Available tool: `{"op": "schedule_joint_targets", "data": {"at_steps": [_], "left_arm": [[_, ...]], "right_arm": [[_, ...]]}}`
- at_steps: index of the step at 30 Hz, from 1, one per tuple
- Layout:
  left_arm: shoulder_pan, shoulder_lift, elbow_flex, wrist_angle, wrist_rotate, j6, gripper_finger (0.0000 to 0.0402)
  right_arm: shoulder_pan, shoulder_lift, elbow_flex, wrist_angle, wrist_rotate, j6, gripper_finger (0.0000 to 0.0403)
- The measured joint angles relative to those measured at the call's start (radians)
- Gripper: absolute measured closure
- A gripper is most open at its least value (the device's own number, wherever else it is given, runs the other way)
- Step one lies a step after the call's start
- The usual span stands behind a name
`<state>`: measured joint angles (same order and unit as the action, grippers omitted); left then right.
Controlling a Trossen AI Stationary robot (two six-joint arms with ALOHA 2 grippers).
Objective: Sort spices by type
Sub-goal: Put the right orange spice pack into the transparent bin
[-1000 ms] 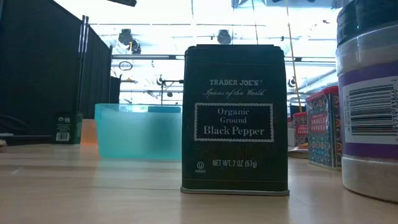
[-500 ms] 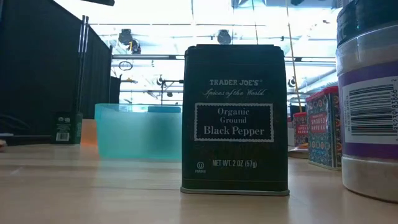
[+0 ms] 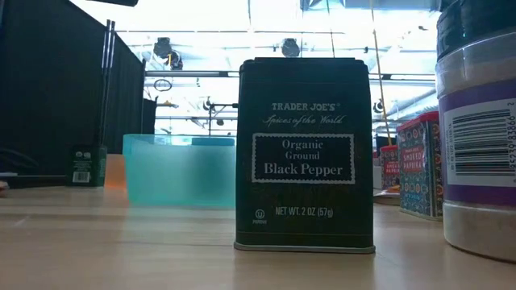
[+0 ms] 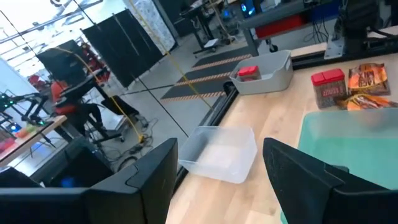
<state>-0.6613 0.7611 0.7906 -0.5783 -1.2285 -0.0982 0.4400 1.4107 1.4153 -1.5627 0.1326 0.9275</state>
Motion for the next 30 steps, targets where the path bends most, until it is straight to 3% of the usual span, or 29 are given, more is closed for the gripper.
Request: {"op": "schedule_joint_targets", "data": {"at_steps": [6,17,21,26,30], "left_arm": [[0.000,0.002,0.000,-0.001,0.000,0.001,0.0164],[0.000,0.002,0.000,-0.007,0.000,0.006,0.0164],[0.000,0.002,0.000,-0.007,0.000,0.006,0.0164],[0.000,0.002,0.000,-0.007,-0.001,0.006,0.0164],[0.000,0.002,0.000,-0.007,-0.002,0.002,0.0164]], "right_arm": [[-0.002,-0.050,-0.217,0.088,-0.155,0.035,0.0403],[-0.028,-0.172,-0.700,0.532,-0.153,0.483,0.0403],[-0.028,-0.151,-0.758,0.534,-0.086,0.611,0.0403],[-0.028,-0.111,-0.760,0.509,0.027,0.655,0.0403],[-0.028,-0.059,-0.760,0.499,0.010,0.659,0.0403]]}}
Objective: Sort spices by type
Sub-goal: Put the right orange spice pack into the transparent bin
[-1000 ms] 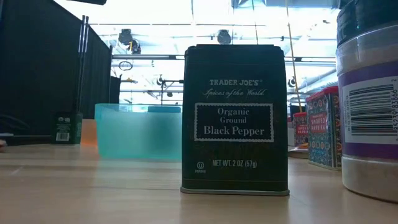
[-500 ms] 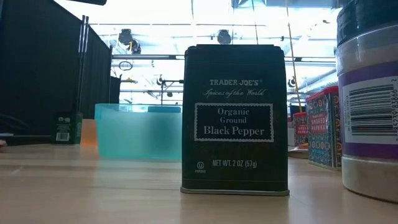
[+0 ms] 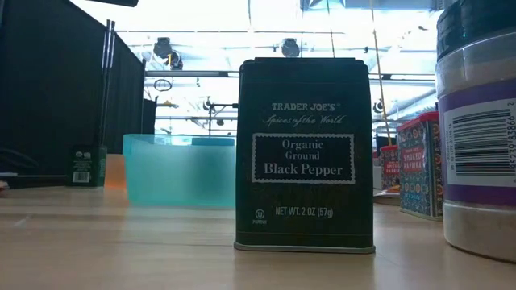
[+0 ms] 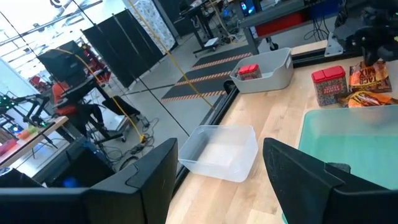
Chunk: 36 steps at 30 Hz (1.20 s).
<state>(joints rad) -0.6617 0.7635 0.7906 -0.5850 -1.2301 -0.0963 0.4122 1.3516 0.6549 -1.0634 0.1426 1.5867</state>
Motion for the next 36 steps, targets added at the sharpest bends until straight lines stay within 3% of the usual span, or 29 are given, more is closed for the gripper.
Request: {"op": "schedule_joint_targets", "data": {"at_steps": [4,10,15,20,22,31,36], "left_arm": [[0.000,0.000,0.000,0.000,-0.001,-0.001,0.0164],[0.000,0.000,0.000,0.000,0.001,-0.003,0.0164],[0.000,0.000,0.000,0.000,0.006,-0.004,0.0164],[0.000,0.000,0.000,0.000,0.008,-0.004,0.0164],[0.000,0.000,0.000,0.000,0.009,-0.004,0.0164],[0.000,0.000,0.000,0.000,0.014,-0.014,0.0164],[0.000,0.002,0.000,0.000,0.021,-0.023,0.0164]], "right_arm": [[0.020,0.043,0.000,0.047,-0.051,-0.014,0.0403],[0.058,0.046,0.038,0.114,-0.215,-0.029,0.0403],[0.068,0.041,0.126,-0.008,-0.224,-0.034,0.0403],[0.068,0.040,0.184,-0.162,-0.119,-0.055,0.0403],[0.068,0.040,0.183,-0.157,-0.118,-0.137,0.0403],[0.071,0.039,0.171,-0.142,-0.222,-0.878,0.0403],[0.074,0.039,0.171,-0.129,-0.115,-0.995,0.0402]]}}
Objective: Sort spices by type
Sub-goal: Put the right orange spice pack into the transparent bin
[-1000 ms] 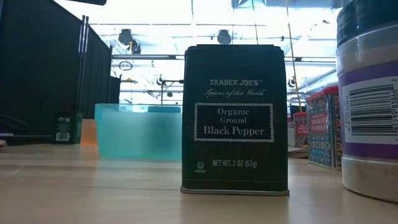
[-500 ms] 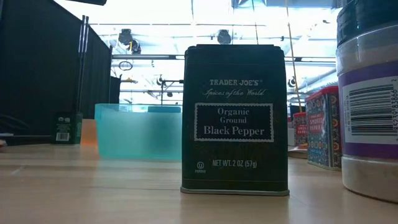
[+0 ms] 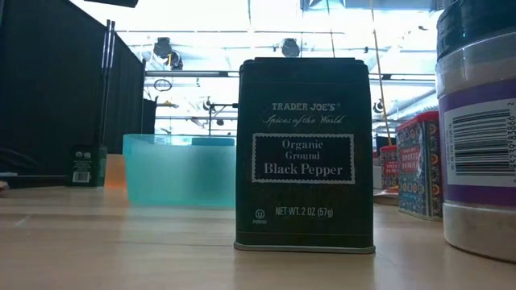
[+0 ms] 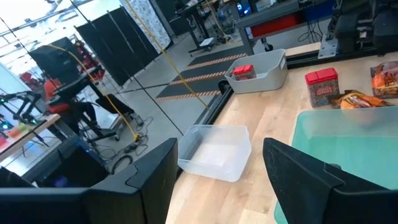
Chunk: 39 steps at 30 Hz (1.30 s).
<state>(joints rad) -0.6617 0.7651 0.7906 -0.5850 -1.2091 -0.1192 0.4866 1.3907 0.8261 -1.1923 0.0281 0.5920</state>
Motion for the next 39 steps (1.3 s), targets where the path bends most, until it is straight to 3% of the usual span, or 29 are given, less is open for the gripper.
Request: {"op": "schedule_joint_targets", "data": {"at_steps": [5,16,22,28,39], "left_arm": [[0.000,0.001,0.000,-0.001,0.000,0.000,0.0164],[0.000,0.001,0.000,-0.001,0.005,-0.006,0.0164],[0.000,0.001,0.000,-0.001,0.008,-0.006,0.0164],[0.000,0.001,0.000,-0.001,0.008,-0.006,0.0164],[0.000,0.001,0.000,0.000,0.008,-0.006,0.0164]], "right_arm": [[0.000,0.000,0.000,0.073,-0.003,0.016,0.0364],[0.000,-0.001,-0.071,0.211,-0.034,0.098,0.0153],[0.000,-0.004,-0.203,0.330,-0.095,0.161,0.0093],[-0.001,-0.006,-0.256,0.391,-0.113,0.249,0.0112],[-0.001,-0.072,-0.265,0.376,-0.167,0.419,0.0278]]}}
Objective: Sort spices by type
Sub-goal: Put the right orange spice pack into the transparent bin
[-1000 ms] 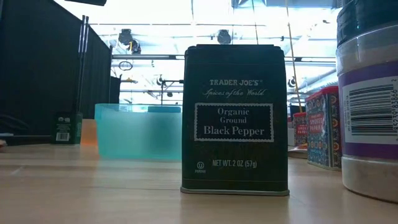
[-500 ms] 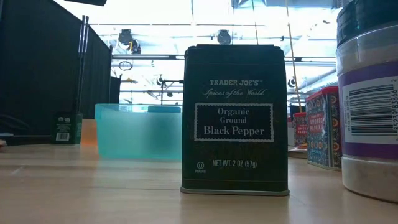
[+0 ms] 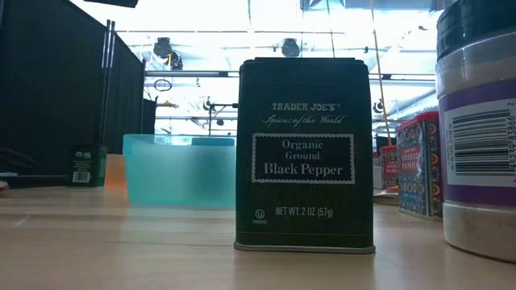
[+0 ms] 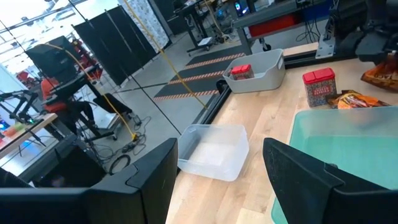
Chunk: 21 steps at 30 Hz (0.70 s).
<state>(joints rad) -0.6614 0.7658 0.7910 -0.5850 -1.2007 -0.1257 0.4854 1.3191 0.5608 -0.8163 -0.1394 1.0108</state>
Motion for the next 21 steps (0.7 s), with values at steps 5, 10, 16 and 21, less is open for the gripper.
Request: {"op": "schedule_joint_targets", "data": {"at_steps": [5,10,16,21], "left_arm": [[0.000,0.000,0.000,0.000,0.000,0.000,0.0164],[0.000,0.000,0.000,0.001,0.000,0.000,0.0164],[0.000,0.000,0.000,0.045,0.039,0.000,0.0164],[0.000,0.000,0.000,0.106,0.136,0.007,0.0164]], "right_arm": [[0.002,-0.069,-0.002,-0.011,-0.063,0.110,0.0361],[0.002,-0.123,0.021,-0.062,-0.103,0.209,0.0389],[0.002,-0.138,0.172,-0.331,-0.085,0.235,0.0388],[0.004,-0.139,0.342,-0.478,0.077,0.235,0.0390]]}}
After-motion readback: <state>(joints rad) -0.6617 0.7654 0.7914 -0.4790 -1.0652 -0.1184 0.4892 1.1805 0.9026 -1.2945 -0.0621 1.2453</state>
